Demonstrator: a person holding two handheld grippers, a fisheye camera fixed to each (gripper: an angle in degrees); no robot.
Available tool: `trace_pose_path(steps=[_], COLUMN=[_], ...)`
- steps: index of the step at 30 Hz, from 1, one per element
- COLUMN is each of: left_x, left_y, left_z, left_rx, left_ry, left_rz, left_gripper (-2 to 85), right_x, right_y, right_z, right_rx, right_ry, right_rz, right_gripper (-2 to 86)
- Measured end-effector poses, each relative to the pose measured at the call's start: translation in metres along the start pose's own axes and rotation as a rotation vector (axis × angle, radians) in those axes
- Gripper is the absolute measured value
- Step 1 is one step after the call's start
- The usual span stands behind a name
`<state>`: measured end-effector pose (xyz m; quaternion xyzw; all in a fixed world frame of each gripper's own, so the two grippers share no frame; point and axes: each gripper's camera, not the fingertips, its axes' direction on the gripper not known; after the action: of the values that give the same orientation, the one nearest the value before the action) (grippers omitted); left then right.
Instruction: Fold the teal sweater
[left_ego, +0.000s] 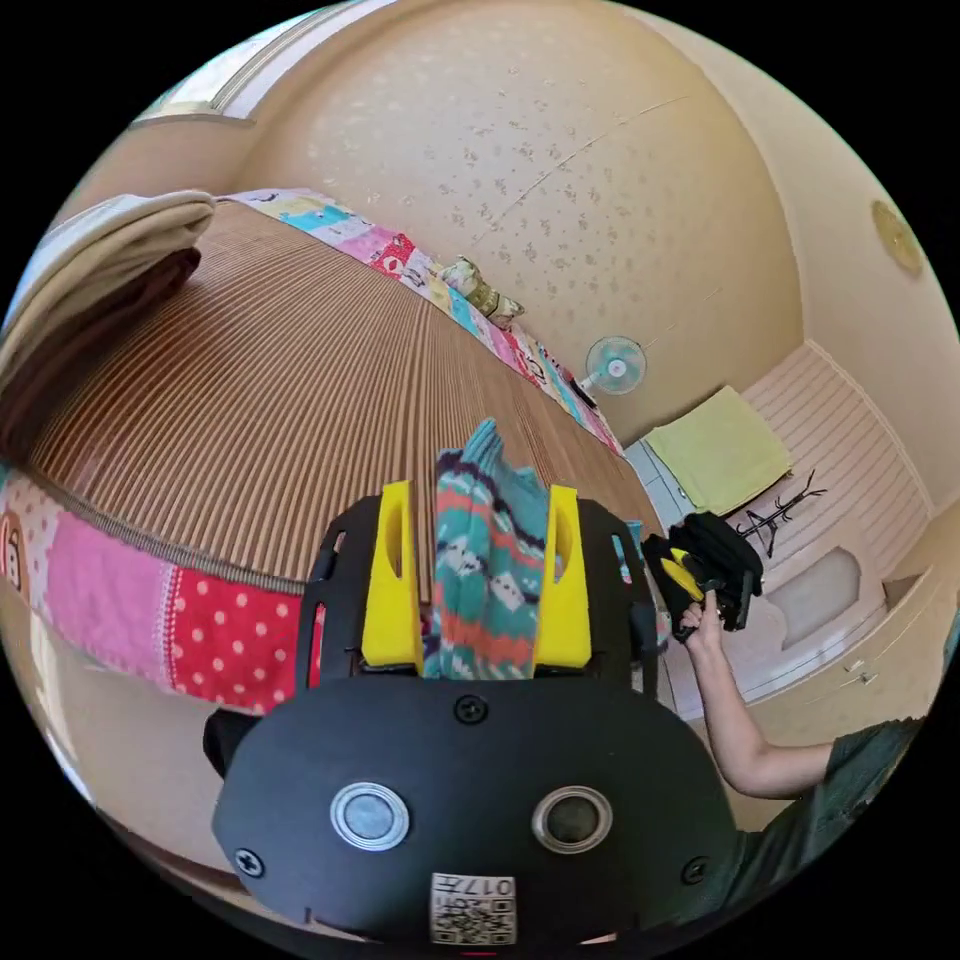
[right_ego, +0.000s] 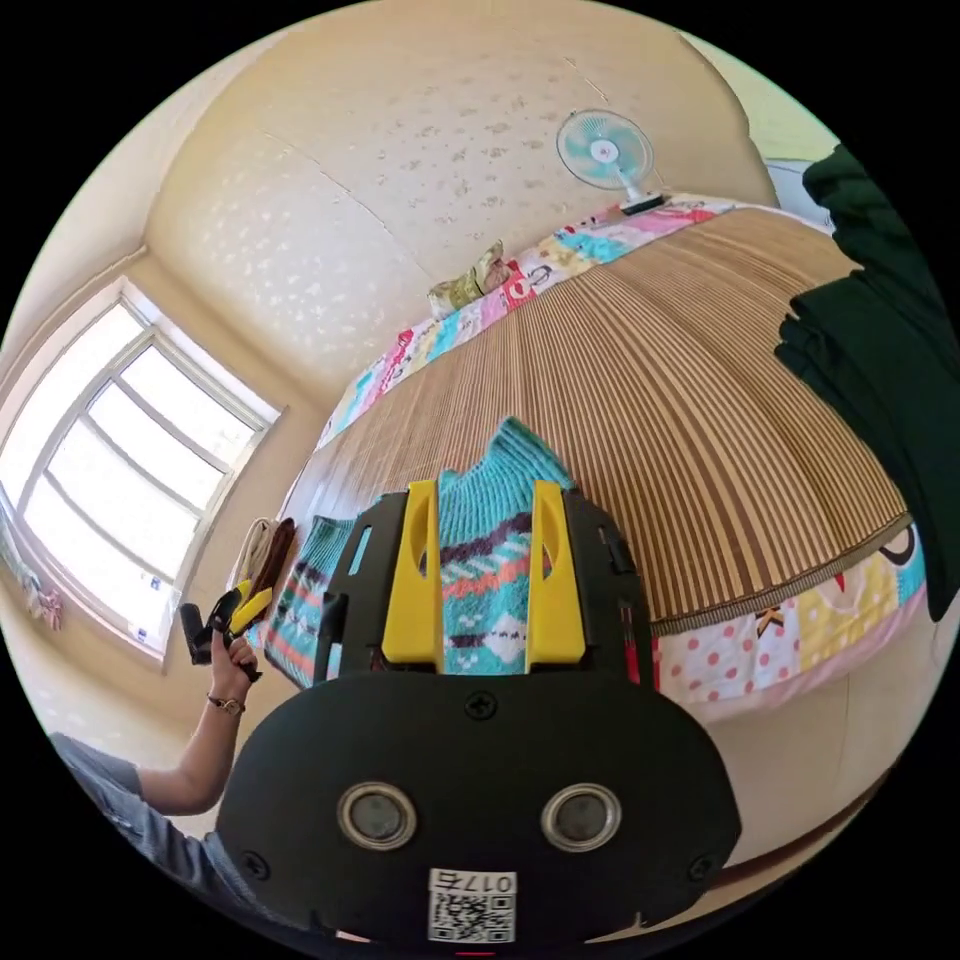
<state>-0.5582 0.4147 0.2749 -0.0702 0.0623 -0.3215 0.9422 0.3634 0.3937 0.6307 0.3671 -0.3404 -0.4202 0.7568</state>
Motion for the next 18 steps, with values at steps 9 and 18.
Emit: trace_pose_path(steps=[9,18], left_x=[-0.052,-0.074], left_y=[0.114,0.145], left_z=[0.023,0.073], left_rx=[-0.077,-0.109], left_ry=[0.236,0.818], left_rz=[-0.267,-0.358], left_gripper=[19.0,8.9], right_x=[-0.153,-0.2], right_y=[0.137,0.215], right_z=[0.058,0.169], right_rx=[-0.1,-0.256], right_ry=[0.055,0.286], right_rz=[-0.291,-0.509], right_gripper=[1.6,0.5])
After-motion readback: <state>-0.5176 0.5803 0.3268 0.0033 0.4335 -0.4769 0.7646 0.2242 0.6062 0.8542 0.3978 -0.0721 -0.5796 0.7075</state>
